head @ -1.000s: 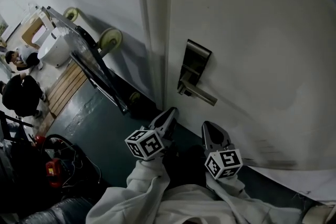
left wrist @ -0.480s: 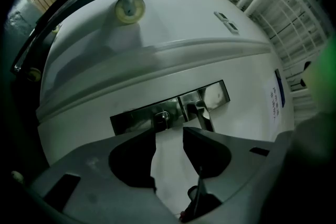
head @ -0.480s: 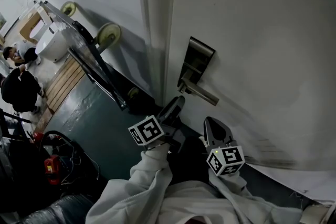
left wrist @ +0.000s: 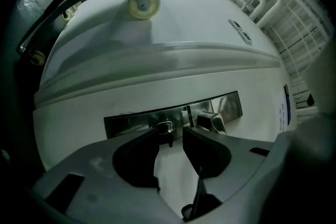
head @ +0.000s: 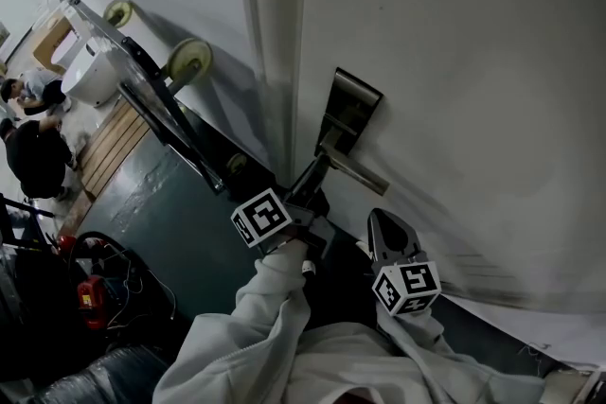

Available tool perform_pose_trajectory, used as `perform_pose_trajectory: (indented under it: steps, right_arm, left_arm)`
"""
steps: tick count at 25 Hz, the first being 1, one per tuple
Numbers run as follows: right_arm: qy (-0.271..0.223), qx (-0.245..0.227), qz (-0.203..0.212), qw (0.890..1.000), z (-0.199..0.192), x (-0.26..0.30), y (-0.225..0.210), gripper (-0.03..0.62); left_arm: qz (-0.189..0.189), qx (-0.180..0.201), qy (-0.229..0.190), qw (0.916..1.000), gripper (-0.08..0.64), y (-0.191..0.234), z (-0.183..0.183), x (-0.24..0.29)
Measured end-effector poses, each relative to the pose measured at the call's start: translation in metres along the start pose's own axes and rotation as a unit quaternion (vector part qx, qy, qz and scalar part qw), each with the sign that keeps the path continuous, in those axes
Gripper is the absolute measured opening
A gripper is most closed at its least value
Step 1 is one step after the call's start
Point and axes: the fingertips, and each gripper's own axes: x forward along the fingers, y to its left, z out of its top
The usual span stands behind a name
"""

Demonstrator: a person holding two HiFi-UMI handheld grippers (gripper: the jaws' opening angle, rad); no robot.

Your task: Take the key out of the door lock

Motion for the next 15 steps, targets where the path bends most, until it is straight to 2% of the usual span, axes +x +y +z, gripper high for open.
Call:
perform_pose_trajectory:
  steps: [2,5,7,15]
  right_arm:
    - [0.003,0.003,0.001,1.000,-0.002,0.000,-0.001,0.052]
    - [0.005,0.005,0.004,1.000,-0.003,0.001,-0.002,0.052]
    - [0.006,0.005,0.007,1.000,-0.003,0.003,-0.001,0.052]
    - [0.007,0.001,0.017,1.000,0.000,0.011,-0.002,0.052]
  left_arm:
    - [0.004,-0.007,0.001,1.0000,0.128,0.004,-0.001,0.004]
    - [0.007,-0.014,0.003,0.9999,0.054,0.006,-0.002,0.009]
    - [0.004,-0.012,0.005,0.9999,0.032,0.005,-0.002,0.011]
    - [0.003,-0.032,-0.005,0.9995,0.026,0.005,-0.003,0.012]
